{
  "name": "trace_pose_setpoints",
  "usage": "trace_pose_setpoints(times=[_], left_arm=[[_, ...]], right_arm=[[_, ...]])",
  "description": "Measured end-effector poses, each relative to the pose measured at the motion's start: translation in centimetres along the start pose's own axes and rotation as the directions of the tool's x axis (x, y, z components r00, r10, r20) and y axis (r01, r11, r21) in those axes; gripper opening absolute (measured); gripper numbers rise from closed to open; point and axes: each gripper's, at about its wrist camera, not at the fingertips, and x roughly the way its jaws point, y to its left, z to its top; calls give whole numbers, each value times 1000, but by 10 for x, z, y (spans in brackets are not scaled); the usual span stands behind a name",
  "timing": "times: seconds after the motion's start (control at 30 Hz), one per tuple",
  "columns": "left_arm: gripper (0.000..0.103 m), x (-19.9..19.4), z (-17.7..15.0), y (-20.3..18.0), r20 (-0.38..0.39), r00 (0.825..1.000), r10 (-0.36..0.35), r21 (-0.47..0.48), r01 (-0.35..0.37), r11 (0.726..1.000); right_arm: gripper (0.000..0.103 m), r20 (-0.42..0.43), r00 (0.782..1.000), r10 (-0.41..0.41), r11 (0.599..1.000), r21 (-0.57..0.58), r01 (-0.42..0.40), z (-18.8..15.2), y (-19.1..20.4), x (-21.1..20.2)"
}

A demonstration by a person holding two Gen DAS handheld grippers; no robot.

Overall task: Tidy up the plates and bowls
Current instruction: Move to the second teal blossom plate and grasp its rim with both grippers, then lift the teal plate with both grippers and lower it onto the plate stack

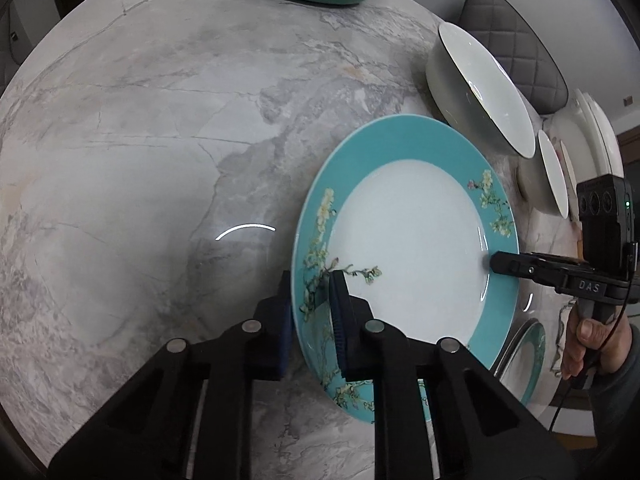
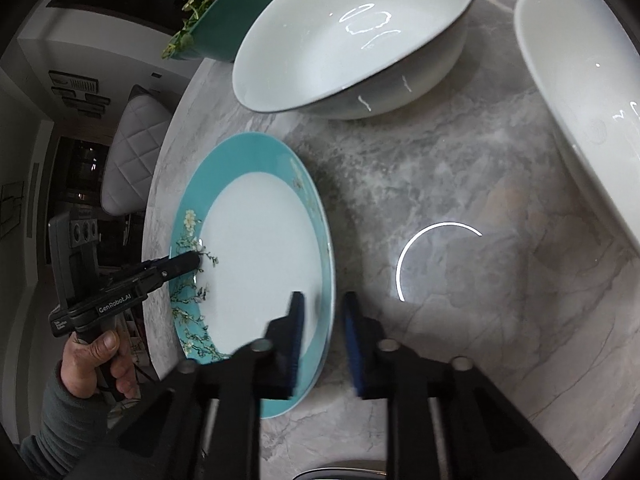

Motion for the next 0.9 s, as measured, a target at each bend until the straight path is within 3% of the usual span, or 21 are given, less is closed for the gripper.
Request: trace_pose_setpoints(times=[0.53, 0.9], left_arm=[[13, -8, -7, 2, 12, 1000, -27, -14, 28, 1000], [13, -50, -23, -31, 39, 998, -47, 34, 46, 998]], right_arm=[[9, 31, 999, -43, 999, -22, 43, -5, 8, 0], [9, 66, 998, -9, 1000, -25, 11, -20, 17, -45]])
